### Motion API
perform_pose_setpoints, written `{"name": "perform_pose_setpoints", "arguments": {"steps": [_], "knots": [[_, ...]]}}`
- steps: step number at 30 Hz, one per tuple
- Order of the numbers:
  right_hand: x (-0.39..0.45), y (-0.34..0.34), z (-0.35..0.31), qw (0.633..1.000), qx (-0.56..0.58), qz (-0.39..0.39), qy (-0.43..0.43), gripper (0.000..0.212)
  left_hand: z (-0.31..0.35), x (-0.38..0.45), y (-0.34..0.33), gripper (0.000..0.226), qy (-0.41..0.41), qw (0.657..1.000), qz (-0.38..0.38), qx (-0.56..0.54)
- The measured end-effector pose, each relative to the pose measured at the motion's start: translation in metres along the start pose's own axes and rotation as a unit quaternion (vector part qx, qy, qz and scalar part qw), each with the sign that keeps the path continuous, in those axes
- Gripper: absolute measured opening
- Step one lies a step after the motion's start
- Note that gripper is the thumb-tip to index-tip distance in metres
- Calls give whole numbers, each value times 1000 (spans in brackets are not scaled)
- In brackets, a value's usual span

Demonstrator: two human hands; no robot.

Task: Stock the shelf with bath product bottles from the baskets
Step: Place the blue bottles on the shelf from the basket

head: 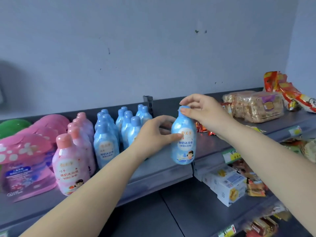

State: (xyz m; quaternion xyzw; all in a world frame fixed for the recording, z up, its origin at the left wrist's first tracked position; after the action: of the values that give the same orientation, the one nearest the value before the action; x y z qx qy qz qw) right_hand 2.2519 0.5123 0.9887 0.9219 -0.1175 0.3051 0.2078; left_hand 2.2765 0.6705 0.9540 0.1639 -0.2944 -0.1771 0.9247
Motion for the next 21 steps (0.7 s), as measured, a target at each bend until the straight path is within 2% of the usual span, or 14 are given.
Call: {"name": "perform_pose_setpoints", "arguments": {"steps": [7, 16, 21], "knots": [[48, -18, 4, 999, 7, -46, 27, 9, 8, 34, 29, 31, 9, 986, 65, 152], [108, -38, 35, 992, -34, -107, 48, 9, 5, 89, 52, 25, 58, 950, 33, 306], [130, -55, 56, 990, -49, -125, 52, 12, -8, 112, 55, 25, 96, 930, 15, 354]]}}
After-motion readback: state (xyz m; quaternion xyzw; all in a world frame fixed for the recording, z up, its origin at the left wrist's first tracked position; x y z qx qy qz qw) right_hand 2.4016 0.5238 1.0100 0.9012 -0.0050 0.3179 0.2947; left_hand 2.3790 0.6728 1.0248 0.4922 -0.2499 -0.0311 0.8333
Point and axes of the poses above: each hand's wrist, its own x-axis towards the middle knuckle, its own y-axis out of the back of the hand, z = x × y, the point moved 2 cm from there along x, towards the middle knuckle, and after that the axes turned 4 degrees about z, right-handed, at the moved point
